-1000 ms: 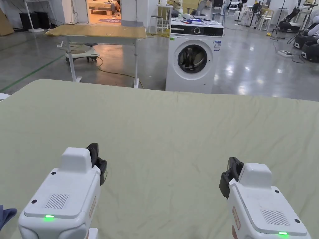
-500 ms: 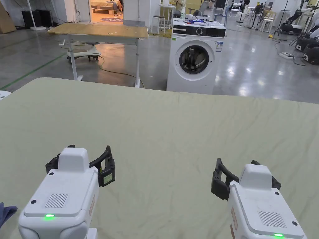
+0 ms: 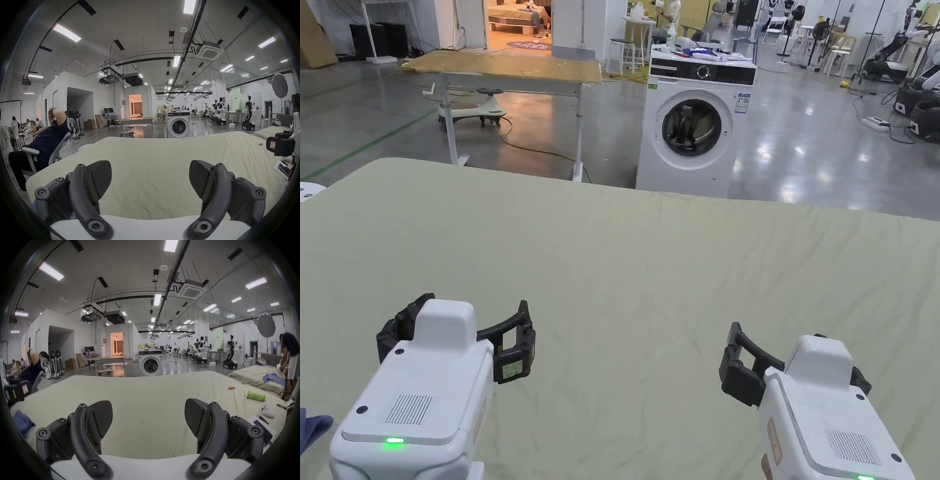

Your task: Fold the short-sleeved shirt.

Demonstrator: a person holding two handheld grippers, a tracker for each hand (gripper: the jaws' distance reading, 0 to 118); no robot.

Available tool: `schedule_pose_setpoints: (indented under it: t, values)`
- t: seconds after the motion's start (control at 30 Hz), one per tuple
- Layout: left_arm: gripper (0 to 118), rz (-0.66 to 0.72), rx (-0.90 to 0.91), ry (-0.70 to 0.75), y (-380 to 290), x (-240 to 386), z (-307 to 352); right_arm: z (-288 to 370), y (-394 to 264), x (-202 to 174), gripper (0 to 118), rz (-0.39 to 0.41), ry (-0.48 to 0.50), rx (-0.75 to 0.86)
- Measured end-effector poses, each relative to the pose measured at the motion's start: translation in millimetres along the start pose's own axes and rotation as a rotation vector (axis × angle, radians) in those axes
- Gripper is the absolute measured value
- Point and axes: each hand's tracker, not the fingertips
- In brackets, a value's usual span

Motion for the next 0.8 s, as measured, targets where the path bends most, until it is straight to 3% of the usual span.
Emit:
schedule_pose_setpoints:
  t: [0.1,0.27,0.63,0.8]
  values:
    - [107,0.036,0.005,-0.014,2,-2,1,-4,2,0,95,-0.026,-0.028,-0.020]
    - [109,0.130,0.003,-0.062,5,-10,-1,-6,6,1,97,-0.035,-0.041,-0.022]
    - [109,0.115,0.033,-0.020,14,-12,-2,-17,20,0,97,-0.087,-0.022,-0.112]
    - [109,0.088,0.083,-0.035,10,-14,-3,-19,24,-4,98,-0.107,-0.063,-0.151]
